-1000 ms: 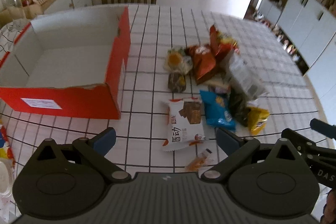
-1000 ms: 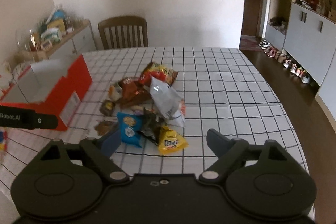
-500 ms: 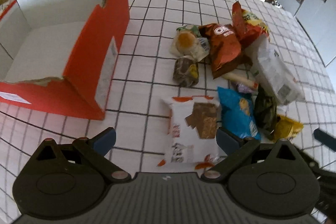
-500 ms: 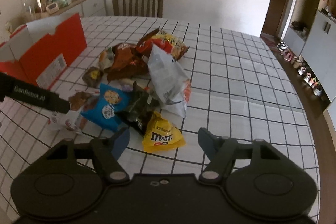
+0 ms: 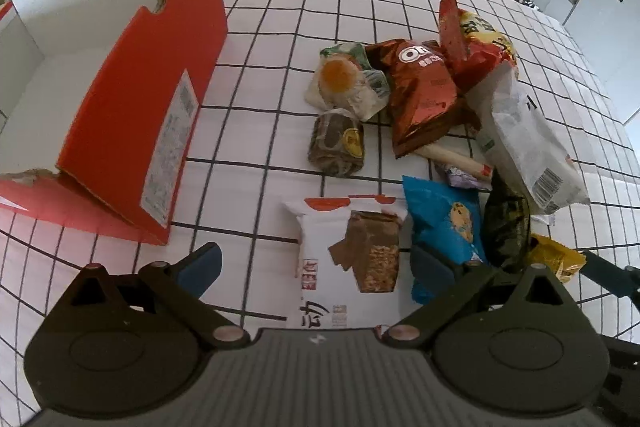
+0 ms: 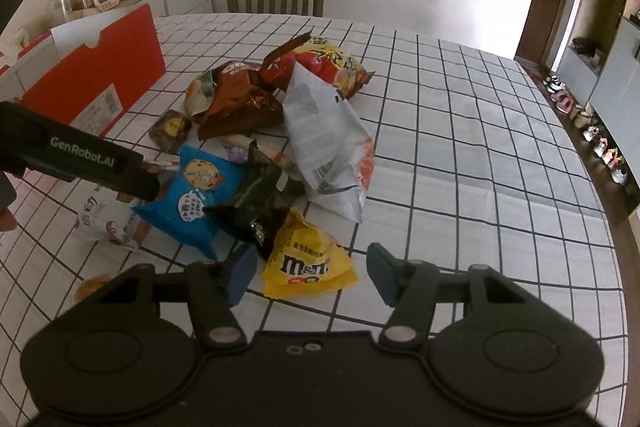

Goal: Organize snacks
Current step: 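Grasp the white wafer packet with the left gripper while the right grasps the yellow M&M's bag, then carry the white packet and yellow bag over the red box with both grippers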

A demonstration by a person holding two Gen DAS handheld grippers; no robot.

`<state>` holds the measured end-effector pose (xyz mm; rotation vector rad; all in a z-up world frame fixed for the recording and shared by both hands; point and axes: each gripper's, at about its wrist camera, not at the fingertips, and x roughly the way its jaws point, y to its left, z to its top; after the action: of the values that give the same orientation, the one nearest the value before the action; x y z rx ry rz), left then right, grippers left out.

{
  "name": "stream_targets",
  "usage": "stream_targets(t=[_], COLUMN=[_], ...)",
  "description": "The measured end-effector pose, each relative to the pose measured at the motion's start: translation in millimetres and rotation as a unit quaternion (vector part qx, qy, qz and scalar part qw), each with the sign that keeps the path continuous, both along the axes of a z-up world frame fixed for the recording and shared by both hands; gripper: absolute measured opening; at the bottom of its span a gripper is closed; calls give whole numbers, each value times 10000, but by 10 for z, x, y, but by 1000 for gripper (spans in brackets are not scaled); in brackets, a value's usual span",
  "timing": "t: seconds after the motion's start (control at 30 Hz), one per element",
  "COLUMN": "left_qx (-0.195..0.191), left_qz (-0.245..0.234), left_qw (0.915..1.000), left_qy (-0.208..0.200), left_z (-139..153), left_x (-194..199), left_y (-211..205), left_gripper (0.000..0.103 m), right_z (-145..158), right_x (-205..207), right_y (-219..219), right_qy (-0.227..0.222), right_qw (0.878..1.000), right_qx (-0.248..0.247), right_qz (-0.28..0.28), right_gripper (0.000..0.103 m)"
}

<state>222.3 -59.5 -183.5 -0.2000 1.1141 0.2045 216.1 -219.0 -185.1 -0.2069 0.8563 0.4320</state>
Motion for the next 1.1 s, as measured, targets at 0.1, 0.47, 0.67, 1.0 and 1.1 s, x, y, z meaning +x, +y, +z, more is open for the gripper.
stream_targets(t=[0.1, 0.47, 0.67, 1.0, 1.1], left_qx=[-19, -200, -181, -206, -229], left_qz=[16, 158, 263, 314, 300], left_qw=[10000, 9997, 9995, 9993, 9993], left_qy=[57, 18, 60, 42, 42], left_z=[-36, -18, 7, 115, 155], left_x=[25, -43, -136, -362, -451], left_y=[-20, -18, 40, 169, 232], left_gripper=[94, 47, 46, 45, 45], right_z=[-35, -92, -54, 34, 82], right_x=[32, 22, -7, -122, -189], right_y=[26, 49, 0, -136, -176], right_qy=[18, 76, 51, 22, 7], right_qw=[10000, 10000, 10000, 9998, 9996], right_qx=[-37, -45, 38, 163, 259], right_qz=[17, 33, -62, -126, -148], right_gripper=[57, 42, 32, 25, 22])
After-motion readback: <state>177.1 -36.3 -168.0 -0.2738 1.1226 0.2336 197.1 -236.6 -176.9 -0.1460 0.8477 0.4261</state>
